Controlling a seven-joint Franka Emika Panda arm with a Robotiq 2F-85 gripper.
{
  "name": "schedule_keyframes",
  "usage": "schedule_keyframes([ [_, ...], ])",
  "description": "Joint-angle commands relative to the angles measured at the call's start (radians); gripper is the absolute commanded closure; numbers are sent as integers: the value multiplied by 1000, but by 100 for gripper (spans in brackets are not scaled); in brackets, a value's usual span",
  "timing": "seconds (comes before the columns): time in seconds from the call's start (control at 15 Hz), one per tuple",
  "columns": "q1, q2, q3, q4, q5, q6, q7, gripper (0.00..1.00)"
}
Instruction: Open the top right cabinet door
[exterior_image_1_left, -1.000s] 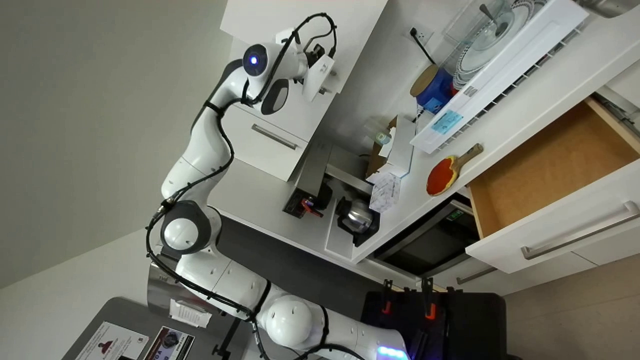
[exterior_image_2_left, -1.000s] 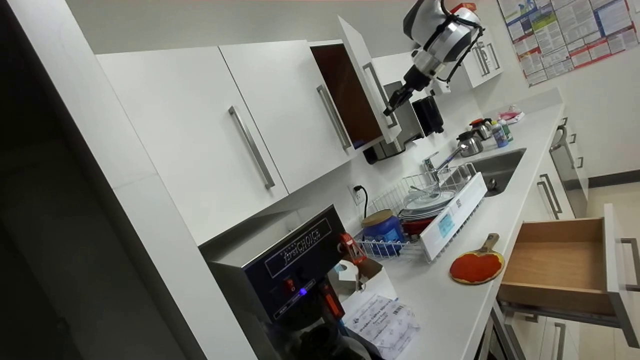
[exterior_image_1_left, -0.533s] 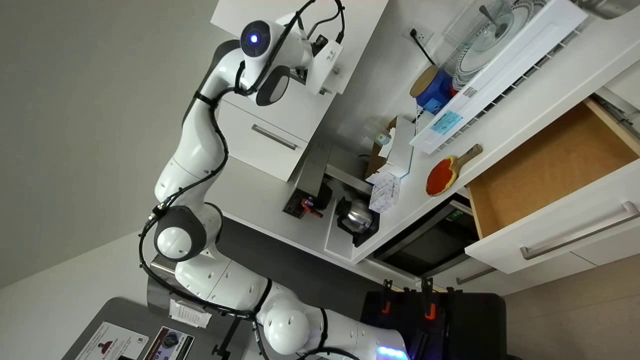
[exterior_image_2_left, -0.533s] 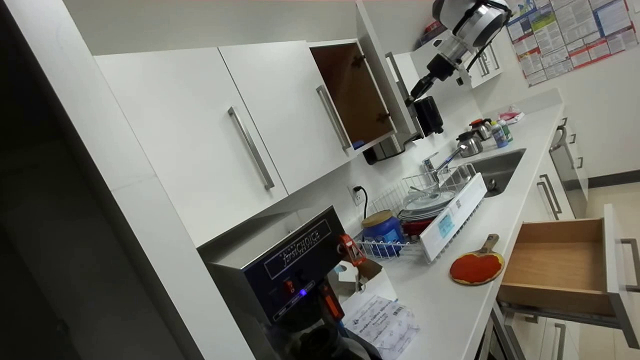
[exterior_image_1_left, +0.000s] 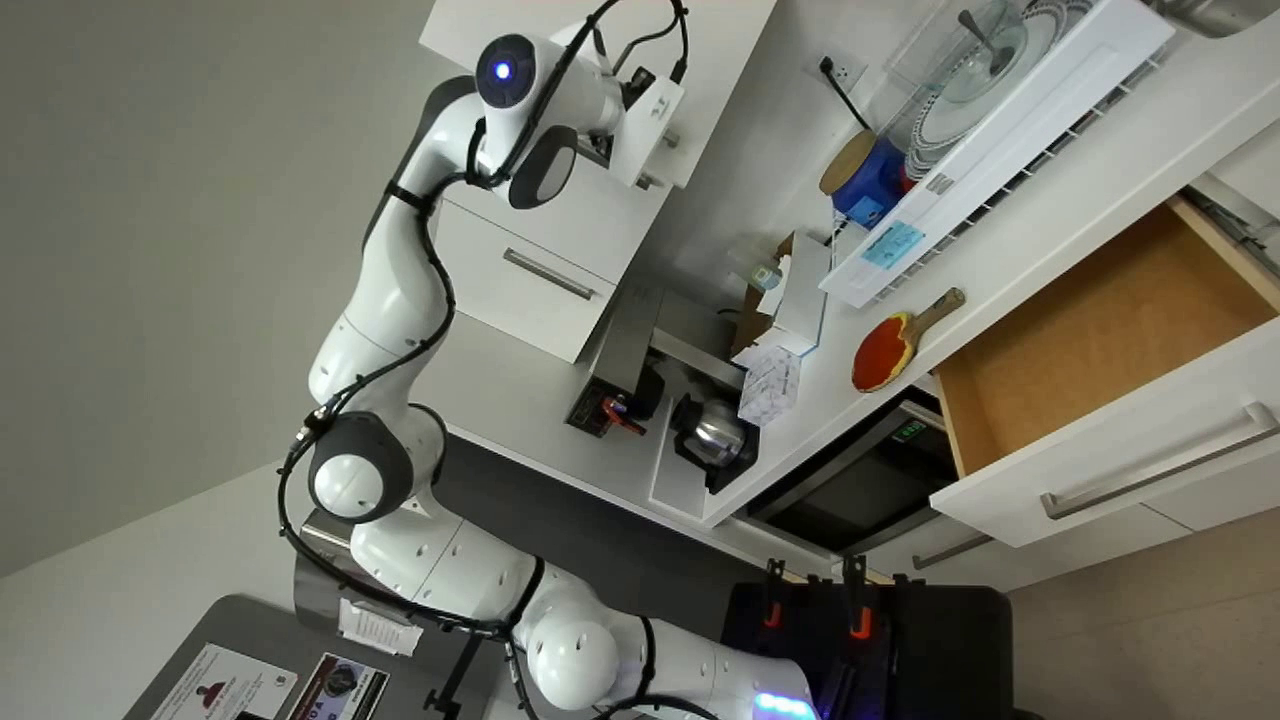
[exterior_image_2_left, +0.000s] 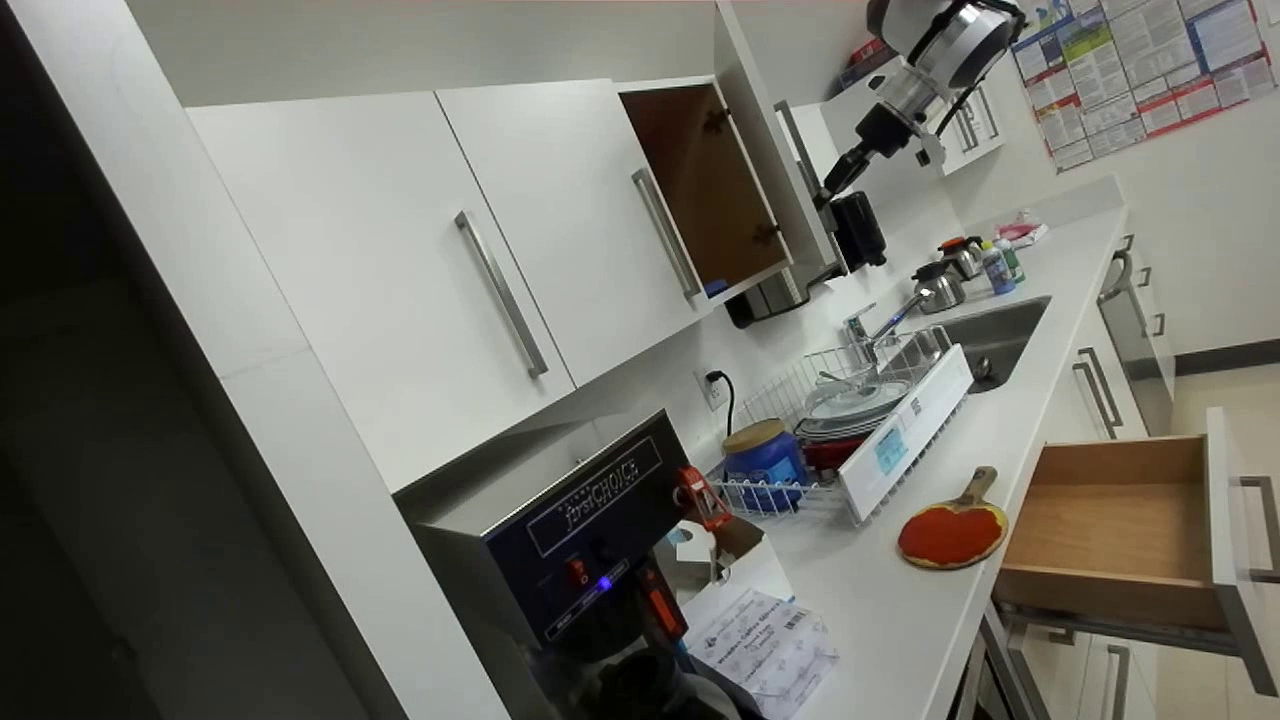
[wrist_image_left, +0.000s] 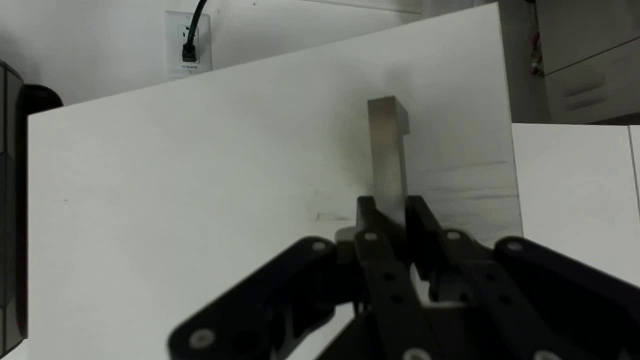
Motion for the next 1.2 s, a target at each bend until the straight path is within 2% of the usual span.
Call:
schedule_keyframes([
  [0.0, -38, -32, -7, -2, -62, 6, 178, 53],
  [0.2, -49, -80, -12, -27, -111, 44, 296, 33],
  [0.47, -35, -163, 7, -70, -218, 190, 419, 4],
  [0.53, -29, -186, 15, -85, -255, 235, 449, 0],
  [0.67, -17, -231, 32, -126, -366, 354, 525, 0],
  [0.87, -21, -293, 58, -198, -641, 485, 743, 0],
  [1.0, -77, -336, 111, -254, -822, 505, 871, 0],
  [1.07, -83, -361, 120, -279, -914, 499, 937, 0],
  [1.13, -39, -385, 83, -295, -1005, 479, 1000, 0],
])
